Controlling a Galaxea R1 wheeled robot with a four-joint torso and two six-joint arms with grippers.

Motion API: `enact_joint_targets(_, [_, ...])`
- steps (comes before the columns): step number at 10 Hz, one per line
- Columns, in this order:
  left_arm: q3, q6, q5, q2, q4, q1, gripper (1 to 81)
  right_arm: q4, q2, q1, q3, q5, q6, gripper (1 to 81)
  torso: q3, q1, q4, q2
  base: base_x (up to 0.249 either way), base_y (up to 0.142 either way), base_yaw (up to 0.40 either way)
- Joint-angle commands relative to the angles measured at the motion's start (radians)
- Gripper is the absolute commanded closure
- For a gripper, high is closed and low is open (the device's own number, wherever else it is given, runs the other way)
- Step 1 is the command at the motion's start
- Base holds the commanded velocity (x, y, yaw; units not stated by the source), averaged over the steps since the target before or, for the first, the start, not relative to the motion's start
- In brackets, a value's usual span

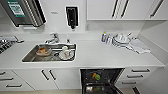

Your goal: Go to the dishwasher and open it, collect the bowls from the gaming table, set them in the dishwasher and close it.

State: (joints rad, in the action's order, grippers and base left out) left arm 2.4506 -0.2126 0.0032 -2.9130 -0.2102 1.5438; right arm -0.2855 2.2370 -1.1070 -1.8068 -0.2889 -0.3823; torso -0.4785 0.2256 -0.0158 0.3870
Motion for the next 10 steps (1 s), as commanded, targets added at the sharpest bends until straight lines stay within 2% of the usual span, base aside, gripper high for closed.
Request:
enact_joint_targets(1, [-0.007,-0.001,0.075,0.000,0.009,0.005,1.0,-0.132,0.022,-0.020,-0.052,0.027,-0.023,1.0,0.000,0.063,0.000,0.097,0.000,0.000,0.000])
enact_joint_targets(2, [-0.007,-0.001,0.075,0.001,0.011,0.005,1.0,-0.229,0.043,-0.043,-0.080,0.025,-0.026,1.0,0.000,0.085,0.000,0.134,0.000,0.000,0.000])
enact_joint_targets(4, [-0.007,-0.001,0.075,0.000,0.009,0.005,1.0,-0.302,0.093,-0.063,-0.132,0.030,-0.035,1.0,0.001,0.131,0.000,0.206,0.000,0.000,0.000])
enact_joint_targets(5, [-0.006,-0.001,0.075,0.001,0.009,0.005,1.0,-0.395,0.111,-0.064,-0.166,0.028,-0.041,1.0,0.001,0.154,0.000,0.243,0.000,0.000,0.000])
enact_joint_targets(6, [-0.006,-0.001,0.075,0.003,0.009,0.005,1.0,-0.460,0.120,-0.066,-0.182,0.027,-0.040,1.0,0.001,0.175,0.000,0.278,0.000,0.000,0.000])
enact_joint_targets(8, [-0.004,-0.001,0.075,0.003,0.009,0.005,1.0,-0.517,0.149,-0.055,-0.219,0.027,-0.040,1.0,0.002,0.221,0.000,0.352,0.000,0.000,0.000])
enact_joint_targets(9, [-0.004,-0.001,0.075,0.003,0.008,0.005,1.0,-0.521,0.166,-0.040,-0.247,0.027,-0.041,1.0,0.002,0.244,0.000,0.388,0.000,0.000,0.000])
enact_joint_targets(10, [-0.004,-0.001,0.075,0.003,0.008,0.005,1.0,-0.564,0.188,-0.023,-0.315,0.015,-0.046,1.0,0.002,0.327,0.000,0.519,0.000,0.000,0.000])
